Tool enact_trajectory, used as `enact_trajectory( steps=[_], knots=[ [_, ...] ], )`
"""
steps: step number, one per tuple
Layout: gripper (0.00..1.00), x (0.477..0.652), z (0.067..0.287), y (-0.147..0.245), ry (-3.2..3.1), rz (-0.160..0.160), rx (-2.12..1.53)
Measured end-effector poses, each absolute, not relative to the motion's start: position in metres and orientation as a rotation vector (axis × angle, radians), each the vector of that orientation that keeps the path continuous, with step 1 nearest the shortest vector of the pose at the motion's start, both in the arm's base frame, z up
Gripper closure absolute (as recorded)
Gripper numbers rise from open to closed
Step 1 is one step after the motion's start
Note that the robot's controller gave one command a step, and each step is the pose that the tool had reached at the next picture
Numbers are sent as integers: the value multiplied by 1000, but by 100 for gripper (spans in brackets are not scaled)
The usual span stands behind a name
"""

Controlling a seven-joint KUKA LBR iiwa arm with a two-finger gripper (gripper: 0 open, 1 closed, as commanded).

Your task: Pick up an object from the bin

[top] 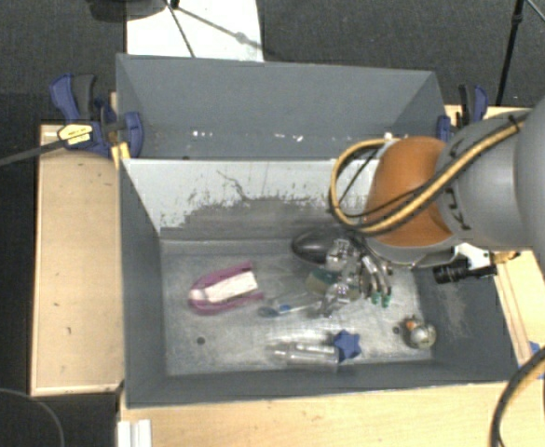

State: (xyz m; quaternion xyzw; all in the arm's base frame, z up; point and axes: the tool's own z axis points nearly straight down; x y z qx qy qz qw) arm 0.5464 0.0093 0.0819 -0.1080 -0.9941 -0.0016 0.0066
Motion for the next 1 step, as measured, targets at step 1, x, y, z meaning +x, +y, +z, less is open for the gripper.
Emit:
enact_trajectory(
  steps=[1],
  knots=[
    [100,541,229,-9,-3152,0,-23]
  ],
)
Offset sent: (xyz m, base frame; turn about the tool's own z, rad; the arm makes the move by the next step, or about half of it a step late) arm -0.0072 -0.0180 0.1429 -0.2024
